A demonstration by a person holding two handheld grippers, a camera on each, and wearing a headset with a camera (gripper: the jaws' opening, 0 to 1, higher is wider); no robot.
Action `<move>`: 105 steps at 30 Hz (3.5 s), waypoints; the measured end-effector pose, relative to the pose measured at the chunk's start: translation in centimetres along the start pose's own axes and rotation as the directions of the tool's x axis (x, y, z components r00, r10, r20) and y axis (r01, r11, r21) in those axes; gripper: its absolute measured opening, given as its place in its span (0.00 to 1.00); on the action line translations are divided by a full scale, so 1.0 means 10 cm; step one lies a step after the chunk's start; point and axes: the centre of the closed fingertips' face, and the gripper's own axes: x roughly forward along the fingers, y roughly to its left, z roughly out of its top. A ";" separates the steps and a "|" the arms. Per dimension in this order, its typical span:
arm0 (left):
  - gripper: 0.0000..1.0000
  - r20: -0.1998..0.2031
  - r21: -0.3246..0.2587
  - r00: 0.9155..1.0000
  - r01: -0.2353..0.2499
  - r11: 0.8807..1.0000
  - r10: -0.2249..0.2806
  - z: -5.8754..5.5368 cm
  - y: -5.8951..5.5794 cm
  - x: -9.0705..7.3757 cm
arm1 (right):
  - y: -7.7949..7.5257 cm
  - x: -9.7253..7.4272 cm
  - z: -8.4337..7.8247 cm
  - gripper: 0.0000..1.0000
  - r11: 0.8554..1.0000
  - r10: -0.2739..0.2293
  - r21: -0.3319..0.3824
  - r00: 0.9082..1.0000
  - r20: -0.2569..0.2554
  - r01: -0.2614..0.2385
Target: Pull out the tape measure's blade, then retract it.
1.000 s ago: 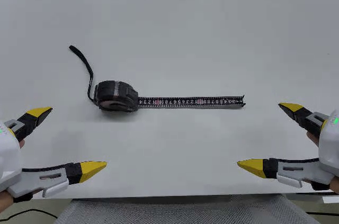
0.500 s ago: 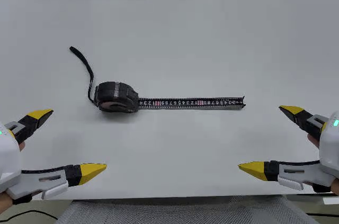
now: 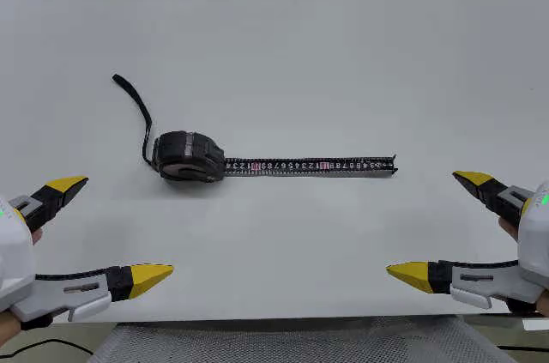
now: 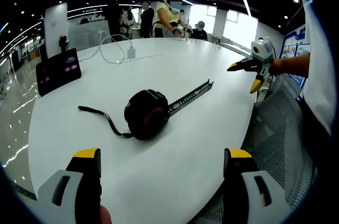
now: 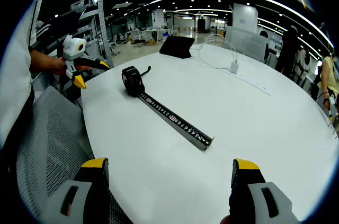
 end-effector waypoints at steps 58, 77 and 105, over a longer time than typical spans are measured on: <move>0.92 0.004 0.008 1.000 0.004 1.000 -0.004 0.07 -0.03 0.05 | -0.02 0.01 0.06 0.93 1.000 -0.005 -0.018 1.000 0.009 0.006; 0.91 0.018 -0.018 1.000 -0.001 1.000 0.001 0.19 -0.05 0.26 | -0.08 0.09 0.14 0.89 0.999 0.013 -0.047 1.000 0.004 -0.013; 0.88 0.011 -0.088 1.000 -0.007 0.996 0.008 0.25 -0.07 0.59 | -0.21 0.19 0.13 0.86 0.998 0.023 -0.062 1.000 -0.007 -0.023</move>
